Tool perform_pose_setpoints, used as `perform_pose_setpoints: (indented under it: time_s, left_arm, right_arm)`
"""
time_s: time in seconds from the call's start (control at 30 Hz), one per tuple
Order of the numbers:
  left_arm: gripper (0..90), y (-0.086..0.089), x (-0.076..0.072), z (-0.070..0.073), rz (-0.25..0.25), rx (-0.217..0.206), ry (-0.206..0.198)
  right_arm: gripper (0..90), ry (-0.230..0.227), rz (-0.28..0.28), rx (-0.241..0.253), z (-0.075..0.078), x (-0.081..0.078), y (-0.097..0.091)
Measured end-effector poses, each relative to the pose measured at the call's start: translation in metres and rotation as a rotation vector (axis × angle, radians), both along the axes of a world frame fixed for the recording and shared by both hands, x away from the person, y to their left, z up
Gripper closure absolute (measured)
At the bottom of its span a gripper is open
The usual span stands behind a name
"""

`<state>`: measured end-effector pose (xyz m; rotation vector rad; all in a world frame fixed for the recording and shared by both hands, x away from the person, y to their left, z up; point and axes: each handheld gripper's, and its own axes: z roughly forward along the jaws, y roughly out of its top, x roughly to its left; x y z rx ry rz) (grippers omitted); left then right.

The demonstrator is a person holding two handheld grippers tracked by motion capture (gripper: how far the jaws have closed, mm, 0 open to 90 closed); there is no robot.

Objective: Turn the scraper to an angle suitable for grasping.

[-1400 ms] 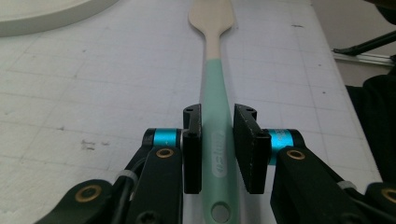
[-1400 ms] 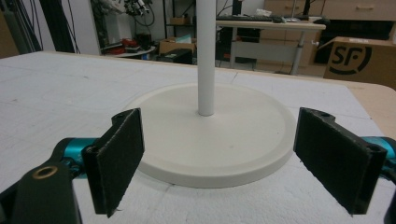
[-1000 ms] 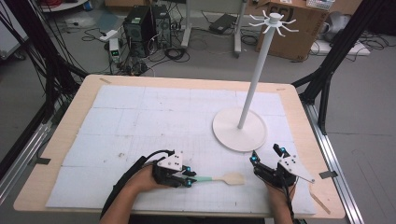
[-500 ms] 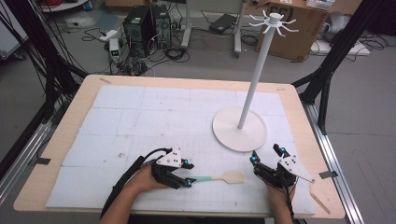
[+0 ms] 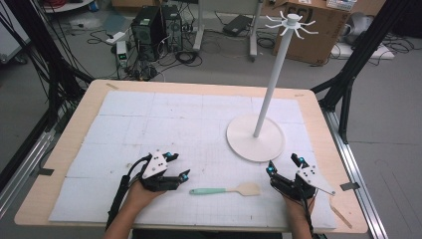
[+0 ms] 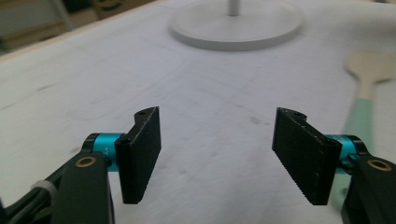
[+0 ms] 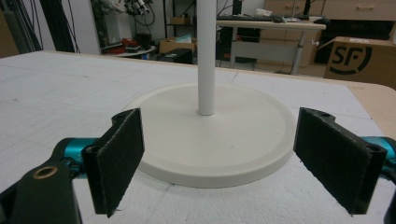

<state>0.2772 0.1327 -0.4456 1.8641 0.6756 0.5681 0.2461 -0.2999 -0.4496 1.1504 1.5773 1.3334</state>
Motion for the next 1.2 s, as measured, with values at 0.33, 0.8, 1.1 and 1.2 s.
perform_pose_setpoints:
  time_s: [0.33,0.8,1.1,1.2]
  left_arm:
    - [33.1,0.048,-0.014,0.003,0.412,-0.104,-0.138]
    - [30.4,0.081,-0.024,-0.003,0.604,-0.111,-0.185]
    - [30.3,0.083,-0.02,-0.004,0.553,-0.125,-0.135]
    - [29.7,0.083,-0.018,-0.003,0.543,-0.111,-0.12]
  right_arm:
    - [15.7,0.003,-0.003,0.004,0.0,0.0,0.0]
    - [15.8,0.006,0.0,-0.001,0.0,0.0,0.0]
    - [15.9,0.01,0.013,0.003,0.0,0.001,0.0]
    - [15.9,0.009,0.018,0.006,0.0,0.001,-0.001]
